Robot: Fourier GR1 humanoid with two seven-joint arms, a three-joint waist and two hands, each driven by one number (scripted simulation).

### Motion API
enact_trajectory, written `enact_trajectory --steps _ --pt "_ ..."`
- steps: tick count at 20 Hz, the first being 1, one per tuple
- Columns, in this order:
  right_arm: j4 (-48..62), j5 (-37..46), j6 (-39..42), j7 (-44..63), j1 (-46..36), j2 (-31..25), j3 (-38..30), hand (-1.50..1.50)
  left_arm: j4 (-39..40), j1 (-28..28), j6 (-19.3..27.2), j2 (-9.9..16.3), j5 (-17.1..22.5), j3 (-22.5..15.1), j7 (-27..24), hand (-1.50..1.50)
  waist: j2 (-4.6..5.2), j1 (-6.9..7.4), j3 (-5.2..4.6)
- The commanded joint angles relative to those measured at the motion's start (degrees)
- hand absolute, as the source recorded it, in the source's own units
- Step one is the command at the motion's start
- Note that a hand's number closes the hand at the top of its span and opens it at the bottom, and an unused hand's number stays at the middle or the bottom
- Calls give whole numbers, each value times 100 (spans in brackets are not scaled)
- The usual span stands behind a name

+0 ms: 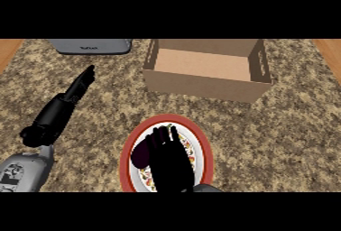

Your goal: Pick the tomato from the plate and place it in the cardboard box

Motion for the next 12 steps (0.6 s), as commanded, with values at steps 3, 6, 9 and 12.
enact_trajectory --steps 3,6,9,12 --pt "675 110 -222 -340 -106 126 -286 -150 101 -64 -372 -4 24 317 -96 0 4 18 0" --pt "733 463 -386 -690 294 128 -25 -150 -260 -11 -196 -212 -189 179 286 0 0 15 1" --pt "400 488 -381 -1284 171 -124 -28 150 194 -113 -275 -157 -136 421 -18 0 5 -4 0" --pt "945 877 -955 -1671 -30 -34 -24 150 -14 -41 -394 -126 -251 348 -9 0 4 14 1"
